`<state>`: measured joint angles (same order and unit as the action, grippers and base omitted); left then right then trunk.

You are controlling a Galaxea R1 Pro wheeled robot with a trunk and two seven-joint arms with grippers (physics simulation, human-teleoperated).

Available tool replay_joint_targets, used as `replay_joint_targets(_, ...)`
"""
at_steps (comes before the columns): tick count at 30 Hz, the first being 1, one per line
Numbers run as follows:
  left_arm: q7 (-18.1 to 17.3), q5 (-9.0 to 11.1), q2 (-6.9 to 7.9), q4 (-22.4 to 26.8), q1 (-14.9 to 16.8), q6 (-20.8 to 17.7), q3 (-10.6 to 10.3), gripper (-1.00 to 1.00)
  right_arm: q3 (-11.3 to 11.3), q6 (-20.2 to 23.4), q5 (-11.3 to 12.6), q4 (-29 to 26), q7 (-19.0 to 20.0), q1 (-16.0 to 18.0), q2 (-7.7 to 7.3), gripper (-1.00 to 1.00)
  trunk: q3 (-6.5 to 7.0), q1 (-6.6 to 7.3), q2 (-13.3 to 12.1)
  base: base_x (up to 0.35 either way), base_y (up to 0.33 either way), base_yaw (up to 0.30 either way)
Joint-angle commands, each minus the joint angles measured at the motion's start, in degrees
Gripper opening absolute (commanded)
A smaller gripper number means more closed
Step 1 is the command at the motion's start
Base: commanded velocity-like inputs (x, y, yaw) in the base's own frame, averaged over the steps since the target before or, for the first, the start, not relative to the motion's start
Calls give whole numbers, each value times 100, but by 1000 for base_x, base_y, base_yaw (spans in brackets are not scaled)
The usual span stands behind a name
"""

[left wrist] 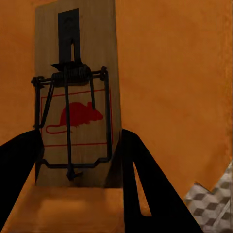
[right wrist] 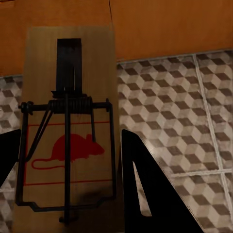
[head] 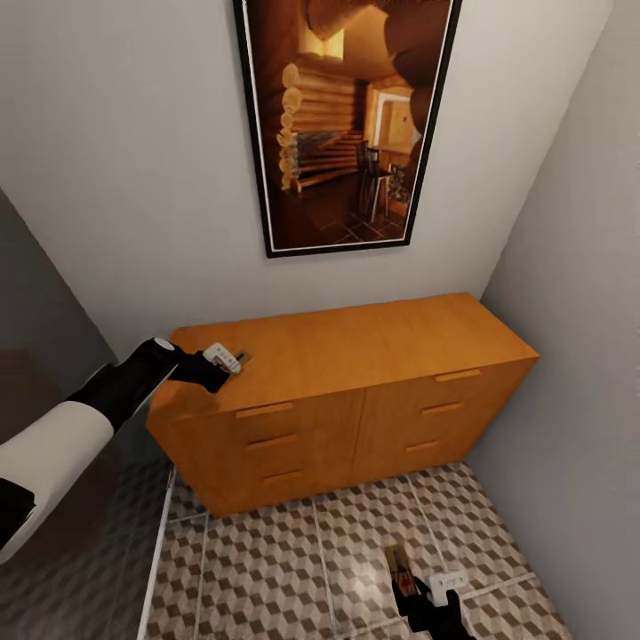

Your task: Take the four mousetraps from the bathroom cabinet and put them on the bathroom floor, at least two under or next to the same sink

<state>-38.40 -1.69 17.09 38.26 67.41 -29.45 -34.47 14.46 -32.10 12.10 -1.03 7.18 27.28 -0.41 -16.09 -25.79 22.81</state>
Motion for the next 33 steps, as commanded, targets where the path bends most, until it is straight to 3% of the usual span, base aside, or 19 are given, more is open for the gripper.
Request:
replay_joint_targets(1, -18, -17, 5, 9, 4, -23, -16, -100, 30, -15, 82, 7, 58, 5, -2, -100, -11, 0, 11, -335, 0, 0)
replay_joint_targets(27, -18, -15, -3, -166, 7, -17, -16, -100, 29, -15, 82, 7, 57, 5, 2, -100, -11, 0, 11, -335, 0, 0)
replay_joint_targets(33, -23, -10, -35, -343, 4, -4, -28, -100, 31, -15, 82, 7, 56, 5, 0, -100, -11, 0, 11, -165, 0, 0)
